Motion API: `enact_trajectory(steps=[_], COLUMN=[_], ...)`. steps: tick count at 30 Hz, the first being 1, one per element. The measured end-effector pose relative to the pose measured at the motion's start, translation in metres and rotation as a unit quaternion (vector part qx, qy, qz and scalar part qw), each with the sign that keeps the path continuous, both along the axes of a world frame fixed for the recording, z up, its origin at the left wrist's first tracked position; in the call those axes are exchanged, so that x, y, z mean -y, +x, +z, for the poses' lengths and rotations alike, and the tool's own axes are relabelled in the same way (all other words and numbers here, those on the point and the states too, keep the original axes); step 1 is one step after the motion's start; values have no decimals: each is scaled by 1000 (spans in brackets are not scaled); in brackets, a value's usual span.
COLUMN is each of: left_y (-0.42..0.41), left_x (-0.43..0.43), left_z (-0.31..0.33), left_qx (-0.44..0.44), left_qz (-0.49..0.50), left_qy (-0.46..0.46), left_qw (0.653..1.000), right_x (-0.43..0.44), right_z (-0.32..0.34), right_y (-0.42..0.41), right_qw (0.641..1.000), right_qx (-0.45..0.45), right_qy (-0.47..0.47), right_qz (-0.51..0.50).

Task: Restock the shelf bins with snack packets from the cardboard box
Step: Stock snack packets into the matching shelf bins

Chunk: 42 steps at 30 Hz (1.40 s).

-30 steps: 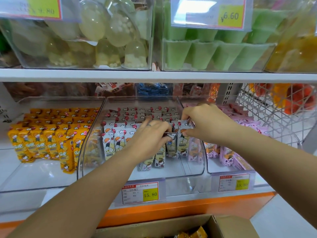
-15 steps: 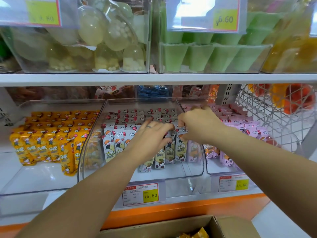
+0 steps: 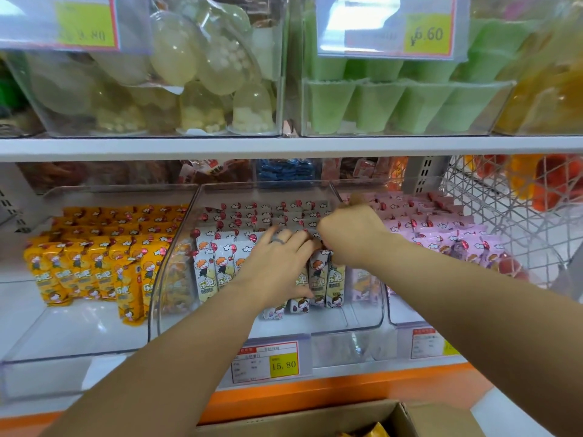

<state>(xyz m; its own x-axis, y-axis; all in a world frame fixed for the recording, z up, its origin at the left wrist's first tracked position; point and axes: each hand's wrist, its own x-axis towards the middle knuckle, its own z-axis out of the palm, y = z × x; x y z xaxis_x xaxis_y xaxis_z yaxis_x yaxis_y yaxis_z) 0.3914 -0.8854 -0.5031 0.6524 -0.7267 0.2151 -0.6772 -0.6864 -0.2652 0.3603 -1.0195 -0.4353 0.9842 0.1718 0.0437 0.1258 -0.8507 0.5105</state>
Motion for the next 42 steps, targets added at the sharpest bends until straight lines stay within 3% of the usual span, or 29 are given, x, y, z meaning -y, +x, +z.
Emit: enact_trajectory(steps=[7,9,11,13,19,24,30,36,39,42], left_y=[0,0,-1,-3,-5,-7,-18,-32,-34,-34], left_x=[1,1,3,4,3,-8,-34,-42,-38,-26], left_z=[-2,-2,-2,-1,0,5,17,19,35,54], left_qx=[11,13,15,22,23,-14,-51,-30,-132,-274], left_qz=[20,28,38,44,40,39,37,22,64,78], left_qy=[-6,-13,-10,-7,-13,-20,-5,54,50,-38], left_qw=[1000,999,999,999,999,999,998,998,988,958], right_x=[16,17,13,11,4,4,28,56,59,64], right_z=[11,7,-2,-10,-8,-10,3,-14,-21,-28], right_y=[-24,-38,-45,-44,-28,-27,-55,-91,-106,-116], right_qw=[983,989,997,993,989,990,987,931,911,885], right_qx=[39,14,-43,-87,-136,-128,-19,83,93,64], right_qy=[179,140,18,-39,-58,-60,151,332,381,450], right_qz=[33,43,62,63,23,17,59,125,126,96])
